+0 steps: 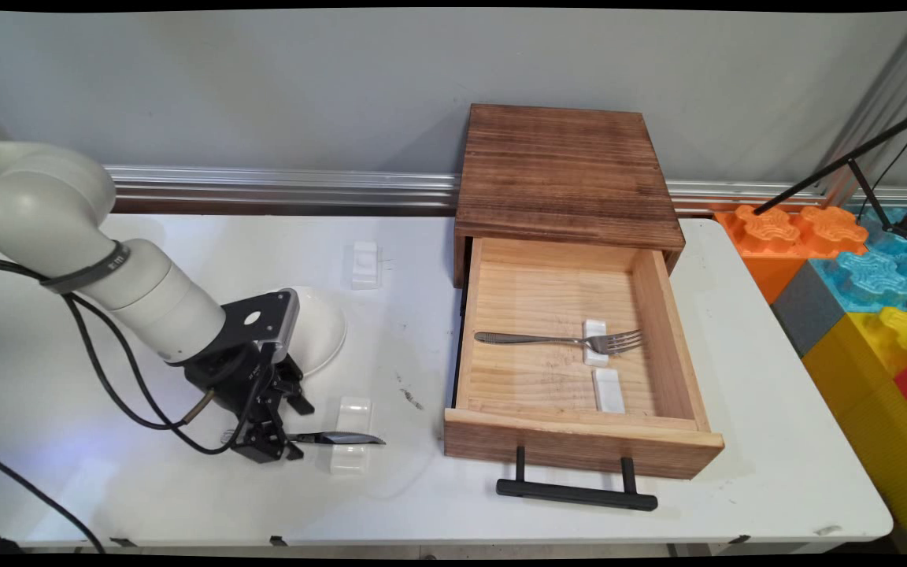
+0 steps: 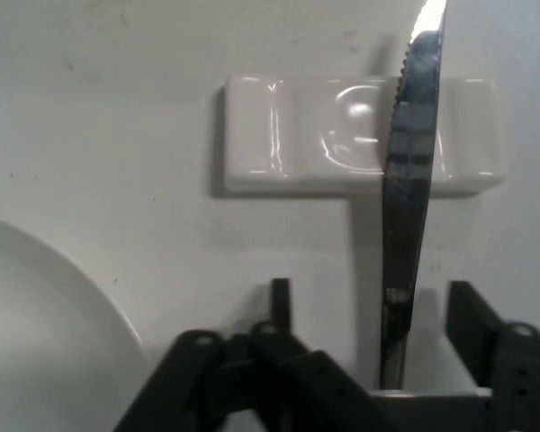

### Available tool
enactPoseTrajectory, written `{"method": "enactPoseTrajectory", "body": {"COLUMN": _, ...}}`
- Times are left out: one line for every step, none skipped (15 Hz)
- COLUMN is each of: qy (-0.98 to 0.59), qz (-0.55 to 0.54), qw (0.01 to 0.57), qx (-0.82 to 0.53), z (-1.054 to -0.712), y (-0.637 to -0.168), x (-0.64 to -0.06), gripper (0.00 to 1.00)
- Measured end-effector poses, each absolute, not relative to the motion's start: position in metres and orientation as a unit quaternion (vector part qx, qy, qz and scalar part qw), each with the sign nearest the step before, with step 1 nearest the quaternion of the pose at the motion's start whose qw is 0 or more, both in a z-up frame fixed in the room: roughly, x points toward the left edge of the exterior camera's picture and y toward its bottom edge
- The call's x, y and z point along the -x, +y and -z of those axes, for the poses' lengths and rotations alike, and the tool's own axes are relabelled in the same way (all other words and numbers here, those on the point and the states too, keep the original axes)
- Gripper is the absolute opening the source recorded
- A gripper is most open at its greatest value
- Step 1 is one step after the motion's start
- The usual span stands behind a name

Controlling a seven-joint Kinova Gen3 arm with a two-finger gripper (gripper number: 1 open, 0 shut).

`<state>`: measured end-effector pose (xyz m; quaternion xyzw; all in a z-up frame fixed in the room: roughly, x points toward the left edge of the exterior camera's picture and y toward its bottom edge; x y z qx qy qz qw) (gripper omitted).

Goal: Pick up the knife from the right of the white plate, then place the picked object into the drawer

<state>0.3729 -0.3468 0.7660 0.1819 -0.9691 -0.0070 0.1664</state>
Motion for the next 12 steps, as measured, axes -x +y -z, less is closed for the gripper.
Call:
{"method": "enactPoseTrajectory", "body": {"qy": -0.969, "qz": 0.007, "qw": 0.166, "qx": -0.181, "z": -0.766, "y": -0.347, "x": -0.373, "gripper": 0.00}}
{"method": "enactPoseTrajectory", "body": {"qy": -0.970, "qz": 0.007, "qw": 0.165, "qx": -0.180, "z": -0.766, "y": -0.347, "x": -0.373, "gripper": 0.00}}
{"method": "enactPoseTrajectory", "body": {"qy": -0.970, "qz": 0.007, "qw": 0.165, "qx": -0.179, "z": -0.766, "y": -0.347, "x": -0.374, "gripper": 0.00}}
{"method": "enactPoseTrajectory", "body": {"qy": -0.970, "qz": 0.007, "qw": 0.165, "qx": -0.179, "z": -0.766, "y": -0.347, "x": -0.374, "gripper": 0.00}}
{"method": "enactPoseTrajectory", "body": {"qy": -0.970, "qz": 0.006, "qw": 0.165, "qx": -0.178, "z": -0.766, "y": -0.347, "x": -0.374, "gripper": 0.00}}
{"method": "enactPoseTrajectory", "body": {"qy": -0.970, "qz": 0.006, "qw": 0.166, "qx": -0.178, "z": -0.767, "y": -0.347, "x": -0.375, "gripper": 0.00}}
{"method": "enactPoseTrajectory", "body": {"qy": -0.970, "qz": 0.006, "qw": 0.166, "qx": -0.177, "z": -0.767, "y": -0.348, "x": -0.375, "gripper": 0.00}}
{"method": "enactPoseTrajectory", "body": {"qy": -0.970, "qz": 0.006, "qw": 0.167, "qx": -0.177, "z": -0.768, "y": -0.348, "x": -0.375, "gripper": 0.00}}
{"method": "enactPoseTrajectory", "body": {"qy": -0.970, "qz": 0.006, "qw": 0.168, "qx": -0.176, "z": -0.770, "y": -0.348, "x": -0.376, "gripper": 0.00}}
{"method": "enactPoseTrajectory", "body": {"qy": -0.970, "qz": 0.007, "qw": 0.170, "qx": -0.176, "z": -0.772, "y": -0.349, "x": -0.376, "gripper": 0.00}}
{"method": "enactPoseTrajectory", "body": {"qy": -0.969, "qz": 0.006, "qw": 0.171, "qx": -0.176, "z": -0.775, "y": -0.350, "x": -0.377, "gripper": 0.00}}
{"method": "enactPoseTrajectory", "body": {"qy": -0.969, "qz": 0.006, "qw": 0.173, "qx": -0.175, "z": -0.778, "y": -0.352, "x": -0.377, "gripper": 0.00}}
